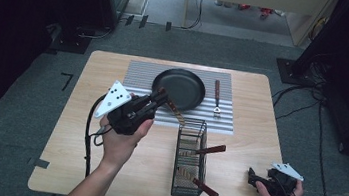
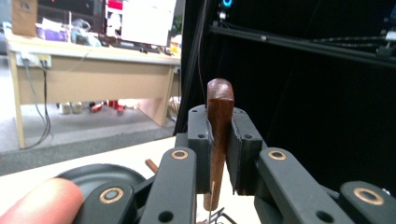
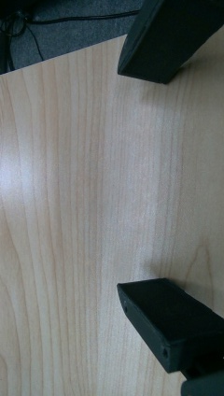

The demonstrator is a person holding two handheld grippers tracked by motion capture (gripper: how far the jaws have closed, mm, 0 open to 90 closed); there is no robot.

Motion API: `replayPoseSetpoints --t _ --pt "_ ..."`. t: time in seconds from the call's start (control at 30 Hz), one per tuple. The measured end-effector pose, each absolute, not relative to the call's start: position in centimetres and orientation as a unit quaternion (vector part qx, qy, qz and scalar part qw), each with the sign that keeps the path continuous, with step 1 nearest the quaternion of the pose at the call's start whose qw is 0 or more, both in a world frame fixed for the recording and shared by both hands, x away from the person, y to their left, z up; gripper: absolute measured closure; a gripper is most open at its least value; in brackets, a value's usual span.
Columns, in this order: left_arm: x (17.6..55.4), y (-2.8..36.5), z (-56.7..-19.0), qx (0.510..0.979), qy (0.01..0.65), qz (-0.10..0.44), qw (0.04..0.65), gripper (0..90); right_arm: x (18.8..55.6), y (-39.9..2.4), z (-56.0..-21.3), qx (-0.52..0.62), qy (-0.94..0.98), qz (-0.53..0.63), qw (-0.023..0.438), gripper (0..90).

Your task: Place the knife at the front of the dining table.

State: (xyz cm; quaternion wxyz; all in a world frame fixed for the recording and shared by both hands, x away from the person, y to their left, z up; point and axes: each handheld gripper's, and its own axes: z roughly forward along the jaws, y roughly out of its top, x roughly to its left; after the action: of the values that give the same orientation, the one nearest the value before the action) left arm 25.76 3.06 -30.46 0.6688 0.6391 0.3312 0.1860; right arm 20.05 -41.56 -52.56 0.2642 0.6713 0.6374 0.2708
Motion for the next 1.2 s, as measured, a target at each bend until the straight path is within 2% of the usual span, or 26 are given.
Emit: replayPoseSetpoints --t 0.5,0.83,1.2 --pt "26.1 7.5 -30.7 0.621 0.371 0.243 0.646 82.2 20.0 -41.6 -52.6 0.671 0.637 0.271 0.264 0.0" --pt "28.4 9.7 -33.1 0.625 0.432 0.270 0.592 82.1 20.0 -41.6 -52.6 0.671 0.637 0.271 0.264 0.0" --pt "31.6 10.3 -34.8 0.634 0.465 0.280 0.551 82.1 20.0 -41.5 -52.6 0.672 0.637 0.270 0.264 0.0"
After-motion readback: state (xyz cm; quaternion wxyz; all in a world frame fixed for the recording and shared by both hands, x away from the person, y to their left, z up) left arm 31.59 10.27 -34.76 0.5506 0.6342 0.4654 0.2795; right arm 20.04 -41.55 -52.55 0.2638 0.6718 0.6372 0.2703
